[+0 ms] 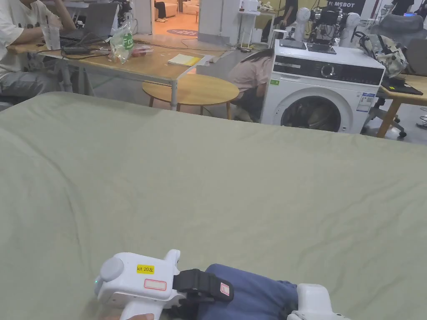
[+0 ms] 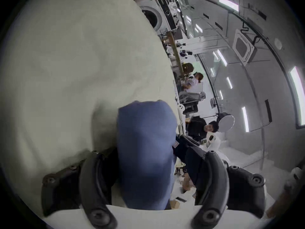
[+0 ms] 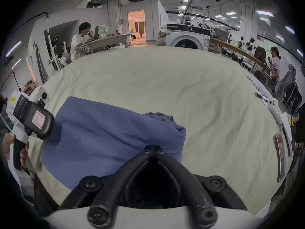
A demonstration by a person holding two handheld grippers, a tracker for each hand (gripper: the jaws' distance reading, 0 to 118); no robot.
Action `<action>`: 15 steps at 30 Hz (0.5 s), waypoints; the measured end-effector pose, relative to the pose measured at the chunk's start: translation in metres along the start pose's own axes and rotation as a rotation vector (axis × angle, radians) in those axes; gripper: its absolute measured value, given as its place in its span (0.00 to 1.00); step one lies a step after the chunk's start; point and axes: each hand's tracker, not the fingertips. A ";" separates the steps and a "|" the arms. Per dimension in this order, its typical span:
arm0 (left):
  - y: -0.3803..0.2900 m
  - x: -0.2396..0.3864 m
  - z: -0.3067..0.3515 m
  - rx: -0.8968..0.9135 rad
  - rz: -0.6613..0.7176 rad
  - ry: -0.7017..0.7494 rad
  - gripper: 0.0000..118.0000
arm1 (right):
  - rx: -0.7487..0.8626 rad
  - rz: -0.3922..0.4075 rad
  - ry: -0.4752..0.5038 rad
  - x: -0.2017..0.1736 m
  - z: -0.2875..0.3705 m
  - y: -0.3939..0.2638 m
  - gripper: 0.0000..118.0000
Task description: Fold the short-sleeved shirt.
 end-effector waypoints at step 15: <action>-0.013 -0.002 -0.009 -0.018 0.022 0.014 0.16 | 0.019 -0.009 0.015 0.000 0.008 0.002 0.00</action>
